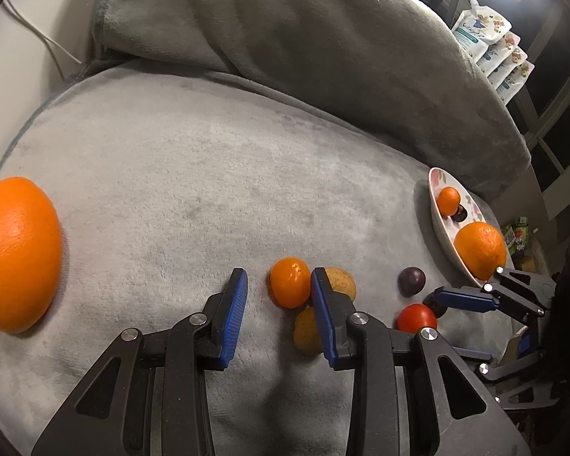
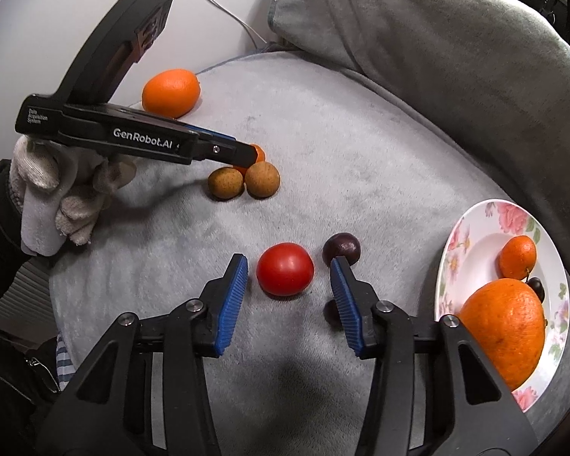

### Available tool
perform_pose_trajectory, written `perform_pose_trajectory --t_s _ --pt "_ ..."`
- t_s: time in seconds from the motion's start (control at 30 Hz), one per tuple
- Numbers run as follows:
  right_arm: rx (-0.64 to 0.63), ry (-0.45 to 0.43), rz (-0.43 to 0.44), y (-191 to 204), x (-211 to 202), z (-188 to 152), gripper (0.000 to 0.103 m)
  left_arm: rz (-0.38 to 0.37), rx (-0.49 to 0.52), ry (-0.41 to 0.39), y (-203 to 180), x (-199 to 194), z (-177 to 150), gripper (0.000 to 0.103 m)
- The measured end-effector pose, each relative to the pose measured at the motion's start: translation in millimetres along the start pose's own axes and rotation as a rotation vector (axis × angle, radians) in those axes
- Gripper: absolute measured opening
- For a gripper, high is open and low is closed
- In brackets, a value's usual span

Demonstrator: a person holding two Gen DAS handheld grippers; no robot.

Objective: Organize fruits
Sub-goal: 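Grasp the red tomato with the right tool while the left tool grasps a tangerine, then carry the red tomato with the right tool while the left tool carries the tangerine onto the plate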

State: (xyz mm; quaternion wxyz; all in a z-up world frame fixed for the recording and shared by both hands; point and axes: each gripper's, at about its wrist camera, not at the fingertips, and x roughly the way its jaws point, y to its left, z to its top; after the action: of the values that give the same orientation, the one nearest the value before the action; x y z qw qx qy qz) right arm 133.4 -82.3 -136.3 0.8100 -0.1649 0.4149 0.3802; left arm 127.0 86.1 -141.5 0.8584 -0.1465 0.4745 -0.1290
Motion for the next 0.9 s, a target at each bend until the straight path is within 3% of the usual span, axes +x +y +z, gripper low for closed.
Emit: perform_pose_trajectory --t_s 0.13,0.33,0.9 --pt "0.003 0.015 0.000 1.1 5.7 -0.1 0.042 -0.005 -0.002 -0.001 1.1 1.8 2.3 0.032" --pt "-0.008 0.032 -0.012 6.7 14.9 1.1 0.038 -0.003 0.028 -0.009 -4.1 0.5 0.7 0.018" --pt "0.019 0.009 -0.029 6.1 13.0 2.7 0.035 0.011 -0.004 -0.064 0.7 -12.5 1.0 0.016"
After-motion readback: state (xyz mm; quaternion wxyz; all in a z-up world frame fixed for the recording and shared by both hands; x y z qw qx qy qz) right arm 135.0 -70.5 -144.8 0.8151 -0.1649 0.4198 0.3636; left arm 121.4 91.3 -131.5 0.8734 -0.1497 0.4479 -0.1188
